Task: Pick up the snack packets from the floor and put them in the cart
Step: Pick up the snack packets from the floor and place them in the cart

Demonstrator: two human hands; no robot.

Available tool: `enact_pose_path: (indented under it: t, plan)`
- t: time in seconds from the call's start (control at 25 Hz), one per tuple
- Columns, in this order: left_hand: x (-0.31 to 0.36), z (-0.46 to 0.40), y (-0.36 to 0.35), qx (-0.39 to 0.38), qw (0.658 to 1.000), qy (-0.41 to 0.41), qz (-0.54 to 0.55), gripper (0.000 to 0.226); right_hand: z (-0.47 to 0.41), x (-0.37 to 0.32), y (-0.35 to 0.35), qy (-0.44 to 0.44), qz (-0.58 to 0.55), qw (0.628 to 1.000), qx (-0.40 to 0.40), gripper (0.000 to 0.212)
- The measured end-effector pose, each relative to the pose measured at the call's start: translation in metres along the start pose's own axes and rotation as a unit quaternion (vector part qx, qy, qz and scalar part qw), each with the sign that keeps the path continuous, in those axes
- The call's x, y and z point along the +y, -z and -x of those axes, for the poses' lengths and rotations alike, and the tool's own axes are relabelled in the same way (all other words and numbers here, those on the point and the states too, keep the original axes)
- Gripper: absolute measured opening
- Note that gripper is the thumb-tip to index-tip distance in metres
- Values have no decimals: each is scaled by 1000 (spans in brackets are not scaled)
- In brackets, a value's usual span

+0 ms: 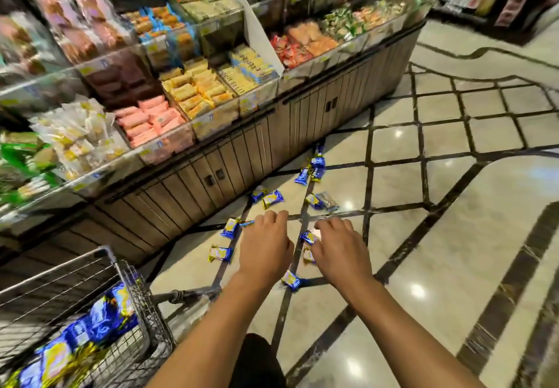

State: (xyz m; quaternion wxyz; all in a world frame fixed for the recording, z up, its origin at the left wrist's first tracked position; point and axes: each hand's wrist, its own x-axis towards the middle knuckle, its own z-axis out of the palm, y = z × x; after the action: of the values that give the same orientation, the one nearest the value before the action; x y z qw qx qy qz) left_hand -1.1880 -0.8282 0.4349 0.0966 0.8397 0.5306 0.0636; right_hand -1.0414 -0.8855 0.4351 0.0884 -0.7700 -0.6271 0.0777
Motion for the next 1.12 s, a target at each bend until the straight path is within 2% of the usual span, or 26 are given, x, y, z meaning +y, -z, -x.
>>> enact_pose_path:
  t: [0.28, 0.52, 0.68, 0.8, 1.12]
  plan:
    - [43, -74, -14, 1, 1000, -15, -15, 49, -49, 76, 19, -33, 14, 999, -1, 38]
    - [92, -179, -54, -23, 999, -13, 25, 49, -133, 154, 24, -57, 24, 998, -19, 38]
    - [127, -243, -55, -26, 999, -24, 30, 42, -179, 185, 38, -64, 13, 997, -35, 38]
    - [145, -289, -49, -32, 999, -30, 21, 45, -218, 211, 52, -79, -13, 996, -24, 37]
    - [198, -391, -76, -37, 999, 36, 12, 49, -332, 297, 57, -20, -32, 999, -32, 34]
